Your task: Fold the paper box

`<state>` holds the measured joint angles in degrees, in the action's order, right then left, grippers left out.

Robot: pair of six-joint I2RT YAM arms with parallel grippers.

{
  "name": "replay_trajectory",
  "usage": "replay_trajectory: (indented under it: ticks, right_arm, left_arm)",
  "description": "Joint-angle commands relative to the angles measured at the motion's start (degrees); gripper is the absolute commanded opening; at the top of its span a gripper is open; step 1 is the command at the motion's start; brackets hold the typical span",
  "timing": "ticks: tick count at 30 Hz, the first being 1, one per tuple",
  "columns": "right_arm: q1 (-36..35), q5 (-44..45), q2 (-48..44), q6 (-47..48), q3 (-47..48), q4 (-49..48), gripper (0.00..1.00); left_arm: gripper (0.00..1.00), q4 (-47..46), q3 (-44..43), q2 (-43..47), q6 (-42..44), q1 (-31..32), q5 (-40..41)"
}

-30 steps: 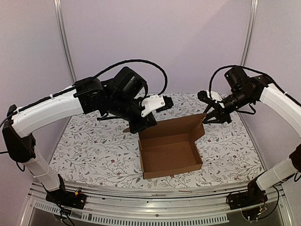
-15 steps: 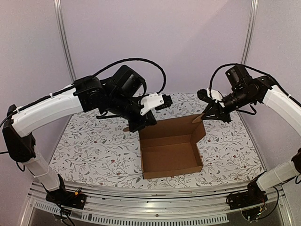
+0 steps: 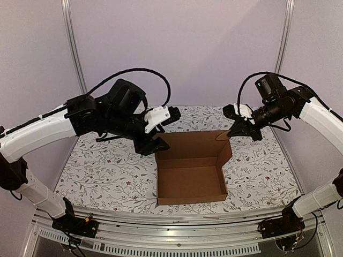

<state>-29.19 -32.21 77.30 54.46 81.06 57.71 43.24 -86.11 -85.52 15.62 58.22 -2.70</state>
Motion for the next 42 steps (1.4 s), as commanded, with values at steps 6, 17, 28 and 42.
replay_trajectory:
  ticks: [6,17,28,42]
  right_arm:
    - [-0.3,0.3,-1.4,3.4,1.8,4.2,0.0]
    - [-0.3,-0.4,-1.9,3.3,2.1,4.9,0.0]
    - [-0.3,1.2,-2.6,-0.8,0.6,1.3,0.0]
    - [-0.3,2.6,-2.8,-3.8,-1.0,-1.4,0.0]
  left_arm:
    - [0.79,-27.1,34.1,38.4,-7.5,-4.0,13.4]
    - [0.58,-20.8,30.7,26.2,-4.5,-18.1,2.8]
    - [0.4,-23.1,26.6,20.1,-1.2,-18.0,-18.5]
    - [0.53,-17.7,29.4,22.6,2.6,-17.4,-29.9]
